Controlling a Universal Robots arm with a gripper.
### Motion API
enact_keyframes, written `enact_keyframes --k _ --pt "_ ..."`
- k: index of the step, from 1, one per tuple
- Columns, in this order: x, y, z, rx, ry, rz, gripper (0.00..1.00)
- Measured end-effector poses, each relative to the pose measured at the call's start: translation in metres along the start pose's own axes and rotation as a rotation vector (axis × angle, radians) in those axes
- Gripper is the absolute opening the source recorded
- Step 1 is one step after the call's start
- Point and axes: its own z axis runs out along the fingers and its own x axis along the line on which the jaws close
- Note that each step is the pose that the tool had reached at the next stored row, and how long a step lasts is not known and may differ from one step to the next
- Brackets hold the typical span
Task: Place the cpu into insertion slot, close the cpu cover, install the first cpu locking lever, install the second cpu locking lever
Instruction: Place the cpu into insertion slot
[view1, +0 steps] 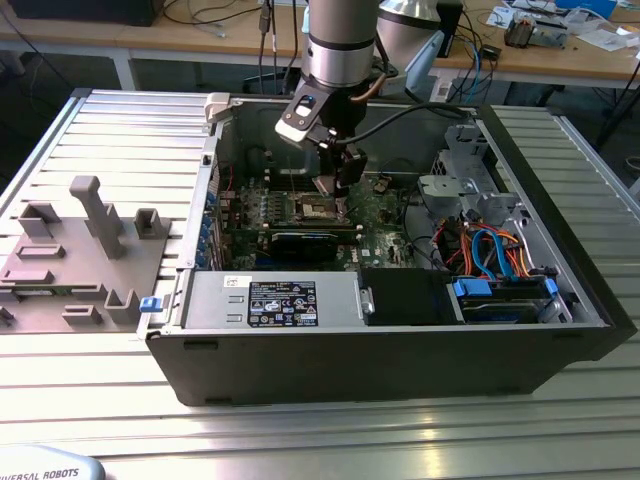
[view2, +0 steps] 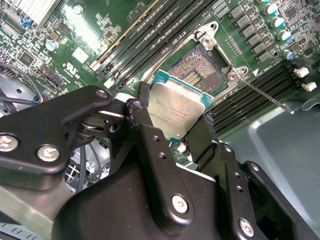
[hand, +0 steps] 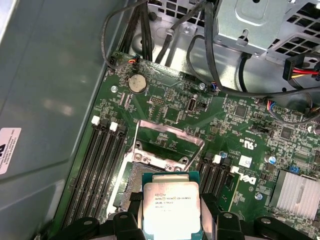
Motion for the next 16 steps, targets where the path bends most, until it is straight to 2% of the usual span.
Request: enact_keyframes --k 16 --pt "0.0 0.0 0.0003 0.0003 -0.0007 0.015 0.55"
